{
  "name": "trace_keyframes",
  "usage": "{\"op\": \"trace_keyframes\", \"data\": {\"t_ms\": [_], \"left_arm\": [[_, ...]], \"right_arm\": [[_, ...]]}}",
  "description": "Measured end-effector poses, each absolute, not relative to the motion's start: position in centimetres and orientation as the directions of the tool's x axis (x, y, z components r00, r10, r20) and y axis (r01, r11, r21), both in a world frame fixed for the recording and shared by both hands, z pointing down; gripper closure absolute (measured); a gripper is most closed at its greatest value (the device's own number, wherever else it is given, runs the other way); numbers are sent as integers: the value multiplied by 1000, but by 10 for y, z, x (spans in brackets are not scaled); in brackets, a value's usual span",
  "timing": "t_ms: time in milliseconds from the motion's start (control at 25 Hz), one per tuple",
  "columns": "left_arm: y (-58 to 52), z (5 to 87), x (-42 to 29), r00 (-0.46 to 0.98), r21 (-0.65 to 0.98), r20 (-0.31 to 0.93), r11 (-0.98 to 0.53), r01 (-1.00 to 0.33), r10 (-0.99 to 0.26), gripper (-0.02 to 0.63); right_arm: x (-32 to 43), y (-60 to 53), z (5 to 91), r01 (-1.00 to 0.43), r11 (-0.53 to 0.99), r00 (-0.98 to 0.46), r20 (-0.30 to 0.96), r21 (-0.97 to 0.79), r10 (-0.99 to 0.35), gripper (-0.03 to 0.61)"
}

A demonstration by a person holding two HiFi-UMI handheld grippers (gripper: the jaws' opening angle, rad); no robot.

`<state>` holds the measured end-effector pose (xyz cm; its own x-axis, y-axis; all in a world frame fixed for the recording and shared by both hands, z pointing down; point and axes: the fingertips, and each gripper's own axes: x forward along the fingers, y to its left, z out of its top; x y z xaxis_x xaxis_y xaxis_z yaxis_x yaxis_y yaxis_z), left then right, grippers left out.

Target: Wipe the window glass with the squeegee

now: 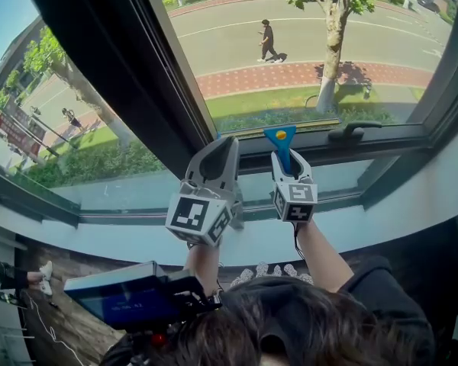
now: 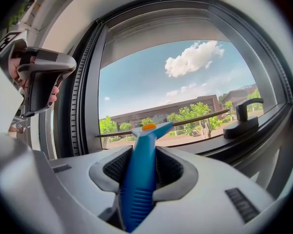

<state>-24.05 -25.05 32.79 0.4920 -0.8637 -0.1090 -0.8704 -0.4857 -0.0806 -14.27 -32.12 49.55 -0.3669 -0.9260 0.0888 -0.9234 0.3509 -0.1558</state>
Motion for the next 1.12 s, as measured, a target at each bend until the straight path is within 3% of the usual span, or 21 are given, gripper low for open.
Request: {"op": "trace_keyframes", "data": {"t_ms": [360, 1120], "left_arm": [[-249, 330, -243, 491, -75, -108, -485, -871, -864, 612], [-248, 334, -248, 494, -74, -123, -488, -870, -861, 612]], "right_arm": [[-142, -318, 522, -928, 333, -360, 173, -167, -917, 436], [-139, -322, 527, -936, 321, -346, 209, -143, -915, 436]]}}
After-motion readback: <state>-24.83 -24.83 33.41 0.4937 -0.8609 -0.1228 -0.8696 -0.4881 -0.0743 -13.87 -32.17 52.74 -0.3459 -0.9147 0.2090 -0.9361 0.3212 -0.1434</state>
